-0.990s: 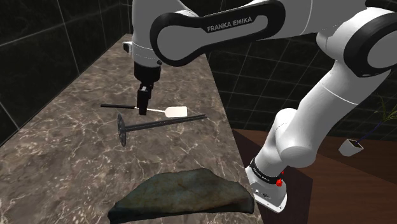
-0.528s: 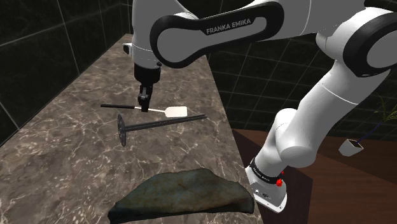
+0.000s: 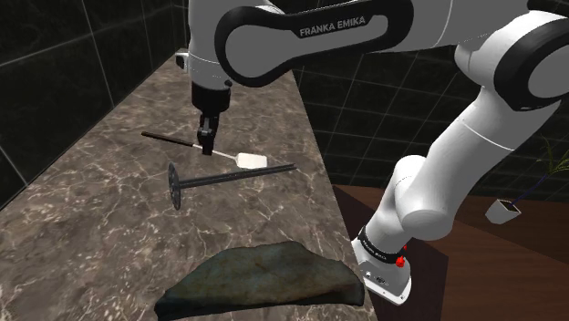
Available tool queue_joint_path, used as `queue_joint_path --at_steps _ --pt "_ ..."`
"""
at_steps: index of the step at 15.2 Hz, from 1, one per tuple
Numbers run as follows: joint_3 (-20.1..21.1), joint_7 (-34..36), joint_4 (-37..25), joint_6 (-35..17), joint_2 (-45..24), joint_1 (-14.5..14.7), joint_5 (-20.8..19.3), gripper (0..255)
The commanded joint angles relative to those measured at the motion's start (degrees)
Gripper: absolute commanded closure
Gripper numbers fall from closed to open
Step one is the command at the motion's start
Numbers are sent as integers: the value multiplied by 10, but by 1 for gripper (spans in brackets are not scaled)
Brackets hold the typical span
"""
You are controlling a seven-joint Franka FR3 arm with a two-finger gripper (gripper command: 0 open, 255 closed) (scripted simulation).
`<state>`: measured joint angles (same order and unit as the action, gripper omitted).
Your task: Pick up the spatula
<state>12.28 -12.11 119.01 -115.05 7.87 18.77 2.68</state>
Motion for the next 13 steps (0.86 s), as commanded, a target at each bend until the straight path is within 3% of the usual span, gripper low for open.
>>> queue_joint_path --at_steps 1,13 --pt "0 0 -12 14 2 0 0 255" --pt "-2 0 -84 92 9 -1 0 255"
